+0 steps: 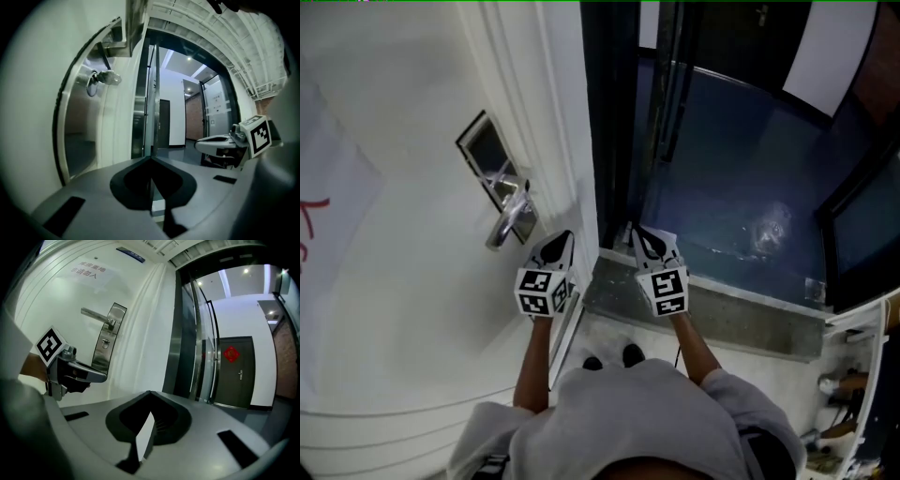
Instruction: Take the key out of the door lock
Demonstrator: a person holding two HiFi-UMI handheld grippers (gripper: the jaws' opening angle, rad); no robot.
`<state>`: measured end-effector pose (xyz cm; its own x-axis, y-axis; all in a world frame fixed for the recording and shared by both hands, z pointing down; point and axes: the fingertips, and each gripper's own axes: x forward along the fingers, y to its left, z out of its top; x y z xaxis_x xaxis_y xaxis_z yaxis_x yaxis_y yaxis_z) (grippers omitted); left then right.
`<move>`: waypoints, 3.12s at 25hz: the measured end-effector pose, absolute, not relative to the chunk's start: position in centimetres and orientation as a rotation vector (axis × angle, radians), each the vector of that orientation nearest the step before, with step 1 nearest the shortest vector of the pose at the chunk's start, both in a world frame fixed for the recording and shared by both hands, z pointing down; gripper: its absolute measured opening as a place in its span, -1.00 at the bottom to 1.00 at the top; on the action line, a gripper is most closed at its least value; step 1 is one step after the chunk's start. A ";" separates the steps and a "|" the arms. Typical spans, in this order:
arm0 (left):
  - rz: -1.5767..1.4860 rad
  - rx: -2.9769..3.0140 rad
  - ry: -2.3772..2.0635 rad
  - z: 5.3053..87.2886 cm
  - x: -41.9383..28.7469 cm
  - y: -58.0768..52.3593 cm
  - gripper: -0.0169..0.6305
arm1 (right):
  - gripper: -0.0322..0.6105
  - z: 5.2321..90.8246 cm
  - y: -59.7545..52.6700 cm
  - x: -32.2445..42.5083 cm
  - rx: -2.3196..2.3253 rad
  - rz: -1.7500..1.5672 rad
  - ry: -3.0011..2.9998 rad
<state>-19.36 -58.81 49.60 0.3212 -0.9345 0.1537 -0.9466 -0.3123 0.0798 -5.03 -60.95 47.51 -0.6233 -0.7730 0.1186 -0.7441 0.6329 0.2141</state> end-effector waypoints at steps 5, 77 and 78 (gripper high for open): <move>0.111 2.328 -1.867 49.2 -21.9 -57.0 -0.89 | -0.83 47.1 -60.9 -8.2 1.101 -0.234 -2.731; 0.097 2.067 -2.180 48.1 -28.5 -50.0 -0.89 | -0.27 41.1 -56.4 -24.8 0.290 -1.950 -2.053; 0.097 2.070 -2.179 48.0 -28.4 -50.0 -0.89 | -0.27 41.1 -56.5 -24.9 0.293 -1.950 -2.050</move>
<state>-28.44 -49.99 48.02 -0.0473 -0.9889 0.1410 -0.9975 0.0543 0.0459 -24.92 -56.50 41.13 -0.9354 -0.3459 0.0729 0.0554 0.0602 0.9967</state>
